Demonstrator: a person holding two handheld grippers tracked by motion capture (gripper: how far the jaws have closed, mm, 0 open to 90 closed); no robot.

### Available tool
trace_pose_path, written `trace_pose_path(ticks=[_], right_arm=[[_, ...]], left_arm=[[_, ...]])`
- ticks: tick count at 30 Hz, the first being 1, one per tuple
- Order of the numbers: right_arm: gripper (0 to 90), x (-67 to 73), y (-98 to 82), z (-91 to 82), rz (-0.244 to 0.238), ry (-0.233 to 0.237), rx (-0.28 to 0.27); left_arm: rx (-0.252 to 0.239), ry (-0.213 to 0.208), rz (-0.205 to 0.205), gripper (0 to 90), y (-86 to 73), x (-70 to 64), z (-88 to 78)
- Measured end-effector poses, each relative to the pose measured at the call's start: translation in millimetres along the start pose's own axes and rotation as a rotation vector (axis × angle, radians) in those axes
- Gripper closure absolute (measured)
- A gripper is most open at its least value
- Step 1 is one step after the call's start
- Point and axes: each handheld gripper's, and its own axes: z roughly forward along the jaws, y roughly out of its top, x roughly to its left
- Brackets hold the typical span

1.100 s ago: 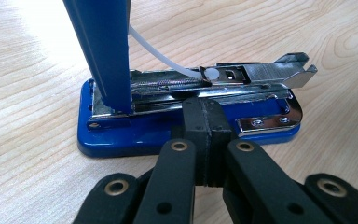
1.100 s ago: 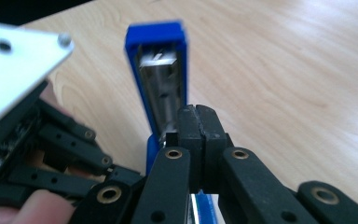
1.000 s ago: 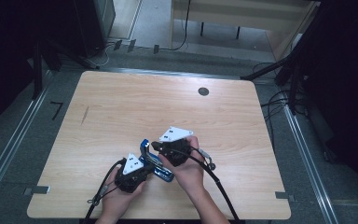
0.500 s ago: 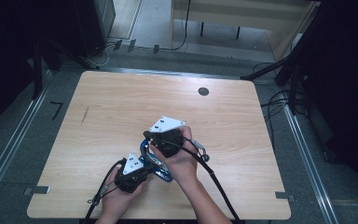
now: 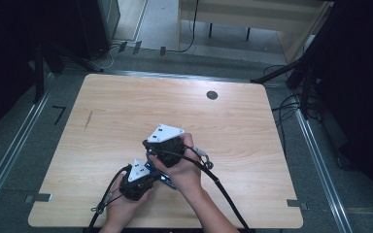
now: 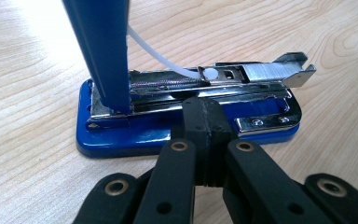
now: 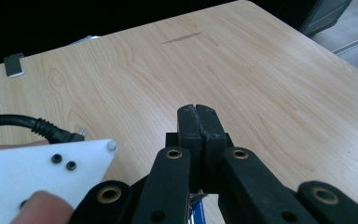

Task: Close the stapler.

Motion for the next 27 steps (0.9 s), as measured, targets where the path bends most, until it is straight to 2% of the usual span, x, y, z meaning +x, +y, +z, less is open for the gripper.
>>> trace_pose_path(ticks=[9,19,22,27], right_arm=[[90.0,2.8,-14.6,-8.3,0.007,0.001,0.000],[90.0,2.0,-44.9,-21.2,0.068,0.000,-0.009],[90.0,2.5,-54.7,-23.7,0.072,-0.004,-0.011],[90.0,2.2,-69.8,-28.3,0.117,-0.007,-0.022]], left_arm=[[0.001,-0.002,0.000,90.0,0.0,0.0,-0.1],[0.003,-0.007,0.009,90.0,-0.7,-0.9,-0.9],[0.004,-0.007,0.013,90.0,-1.2,-1.2,-1.4],[0.011,-0.010,0.015,90.0,-2.0,-1.7,-2.5]])
